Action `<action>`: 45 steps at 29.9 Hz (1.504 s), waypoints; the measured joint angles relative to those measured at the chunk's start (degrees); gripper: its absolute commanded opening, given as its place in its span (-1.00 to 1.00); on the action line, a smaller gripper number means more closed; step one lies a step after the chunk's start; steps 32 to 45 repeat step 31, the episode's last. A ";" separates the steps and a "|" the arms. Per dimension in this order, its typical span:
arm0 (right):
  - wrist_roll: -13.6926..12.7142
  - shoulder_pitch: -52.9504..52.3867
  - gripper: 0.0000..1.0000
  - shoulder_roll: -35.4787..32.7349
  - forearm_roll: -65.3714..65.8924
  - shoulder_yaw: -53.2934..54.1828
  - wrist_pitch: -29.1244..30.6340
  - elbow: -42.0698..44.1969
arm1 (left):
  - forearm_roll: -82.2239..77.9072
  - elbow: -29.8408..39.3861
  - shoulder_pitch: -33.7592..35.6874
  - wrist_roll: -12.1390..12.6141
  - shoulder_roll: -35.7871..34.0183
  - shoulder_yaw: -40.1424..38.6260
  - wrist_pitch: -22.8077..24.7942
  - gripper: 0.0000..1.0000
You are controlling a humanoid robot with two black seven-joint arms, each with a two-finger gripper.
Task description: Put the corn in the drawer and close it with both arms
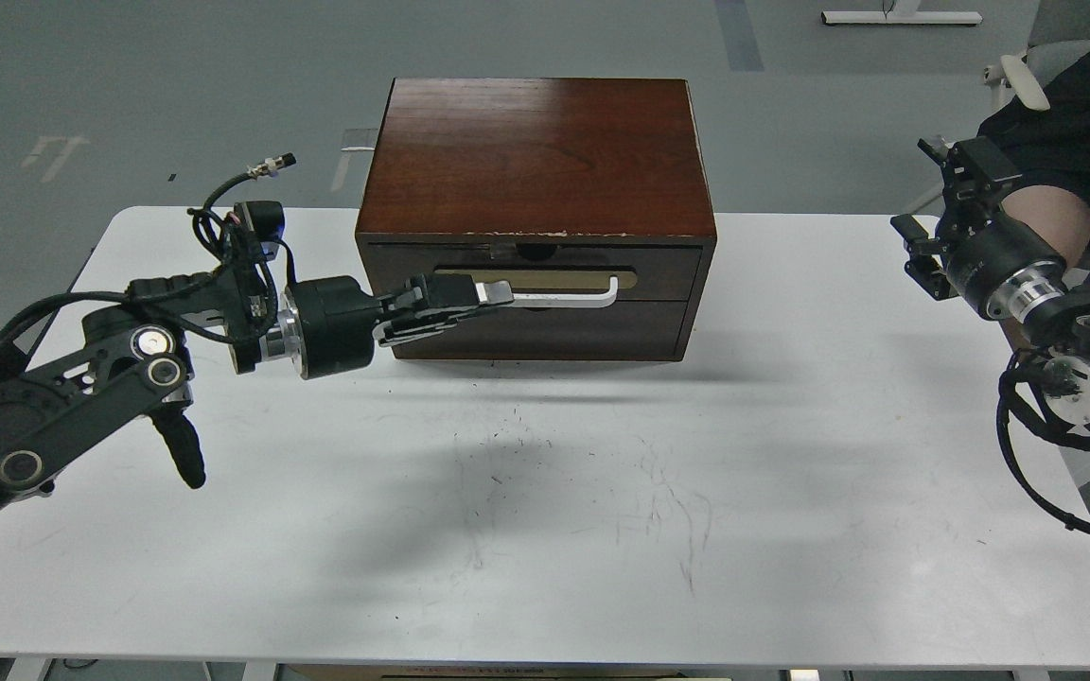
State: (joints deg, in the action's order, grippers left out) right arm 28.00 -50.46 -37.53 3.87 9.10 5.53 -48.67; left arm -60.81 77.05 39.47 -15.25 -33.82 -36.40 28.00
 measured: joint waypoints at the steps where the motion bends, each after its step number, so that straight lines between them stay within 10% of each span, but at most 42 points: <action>1: 0.00 0.00 0.98 0.00 0.00 0.45 -0.02 0.00 | 3.00 0.05 0.00 -0.07 -0.01 -0.83 0.00 0.97; 15: 0.00 1.62 0.99 2.77 -0.10 4.30 -0.16 -0.04 | 35.79 -4.52 -6.42 0.34 -1.20 -9.60 -7.79 0.96; 45: 0.00 4.68 0.99 4.78 -0.09 4.27 0.03 -0.57 | 37.00 -7.98 -14.54 0.40 -1.34 -11.50 -7.10 0.97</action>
